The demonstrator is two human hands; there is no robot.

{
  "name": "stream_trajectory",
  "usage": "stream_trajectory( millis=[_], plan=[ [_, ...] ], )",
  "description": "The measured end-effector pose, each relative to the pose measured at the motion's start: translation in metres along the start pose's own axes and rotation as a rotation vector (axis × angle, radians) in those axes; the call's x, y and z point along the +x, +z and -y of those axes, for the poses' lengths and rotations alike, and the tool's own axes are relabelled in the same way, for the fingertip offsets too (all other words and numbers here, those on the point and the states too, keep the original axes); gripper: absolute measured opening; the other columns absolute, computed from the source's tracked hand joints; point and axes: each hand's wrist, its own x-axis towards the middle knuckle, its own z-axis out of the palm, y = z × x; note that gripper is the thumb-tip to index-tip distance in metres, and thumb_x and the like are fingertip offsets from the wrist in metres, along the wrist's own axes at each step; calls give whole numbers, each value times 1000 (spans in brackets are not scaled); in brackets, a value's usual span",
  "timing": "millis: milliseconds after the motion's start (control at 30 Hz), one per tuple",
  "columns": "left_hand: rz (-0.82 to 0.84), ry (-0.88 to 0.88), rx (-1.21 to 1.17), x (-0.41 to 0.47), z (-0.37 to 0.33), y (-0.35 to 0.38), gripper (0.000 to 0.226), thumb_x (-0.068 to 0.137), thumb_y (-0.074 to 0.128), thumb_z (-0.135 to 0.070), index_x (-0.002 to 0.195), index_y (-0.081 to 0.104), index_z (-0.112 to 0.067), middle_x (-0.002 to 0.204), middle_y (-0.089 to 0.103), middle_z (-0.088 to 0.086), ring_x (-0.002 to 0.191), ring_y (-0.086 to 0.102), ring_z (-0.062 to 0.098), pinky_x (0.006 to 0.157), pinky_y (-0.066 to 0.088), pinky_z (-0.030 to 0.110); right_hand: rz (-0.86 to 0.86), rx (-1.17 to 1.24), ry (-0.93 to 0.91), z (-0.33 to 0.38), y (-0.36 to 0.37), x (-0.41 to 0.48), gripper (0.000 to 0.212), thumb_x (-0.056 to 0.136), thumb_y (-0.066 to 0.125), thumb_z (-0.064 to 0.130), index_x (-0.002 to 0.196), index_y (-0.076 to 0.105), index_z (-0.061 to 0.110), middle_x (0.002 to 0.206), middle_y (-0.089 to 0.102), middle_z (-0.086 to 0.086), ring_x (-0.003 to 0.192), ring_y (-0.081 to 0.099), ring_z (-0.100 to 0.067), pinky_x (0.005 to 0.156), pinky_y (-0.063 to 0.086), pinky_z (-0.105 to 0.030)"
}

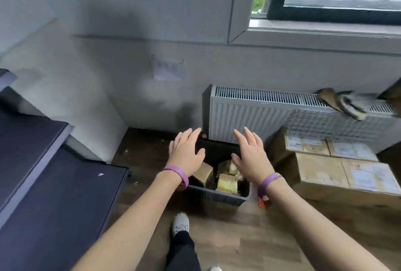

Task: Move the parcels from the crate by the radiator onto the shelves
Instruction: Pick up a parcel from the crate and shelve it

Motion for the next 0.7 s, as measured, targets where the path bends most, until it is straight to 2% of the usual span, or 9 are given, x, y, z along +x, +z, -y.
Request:
stream_trajectory(
  millis=[233, 400, 533, 700],
  plan=[
    [101, 27, 12, 101, 37, 5, 59, 95, 48, -32, 148, 23, -33, 157, 22, -4, 146, 11, 19, 119, 12, 46, 73, -1, 83, 7, 46, 82, 66, 96, 50, 27, 153, 18, 18, 159, 16, -12, 145, 11, -33, 119, 11, -40],
    [217, -33, 51, 172, 87, 20, 59, 95, 48, -30, 148, 25, -29, 156, 25, -2, 145, 14, 20, 118, 15, 45, 160, 88, 183, 13, 100, 145, 65, 94, 52, 23, 152, 22, 16, 159, 16, -14, 145, 11, -33, 118, 10, -39],
    [282, -60, 78, 210, 122, 50, 58, 94, 48, -28, 148, 26, -28, 155, 27, -1, 144, 17, 20, 118, 17, 44, 223, 96, 223, 2, 146, 177, 66, 93, 52, 22, 152, 22, 15, 158, 16, -15, 144, 12, -34, 118, 8, -37],
    [374, -114, 82, 246, 168, 126, 57, 94, 48, -28, 148, 27, -27, 153, 29, -1, 143, 21, 20, 116, 20, 44, 313, 139, 253, -33, 228, 201, 66, 94, 50, 19, 152, 20, 14, 158, 17, -13, 145, 12, -31, 119, 10, -37]
  ],
)
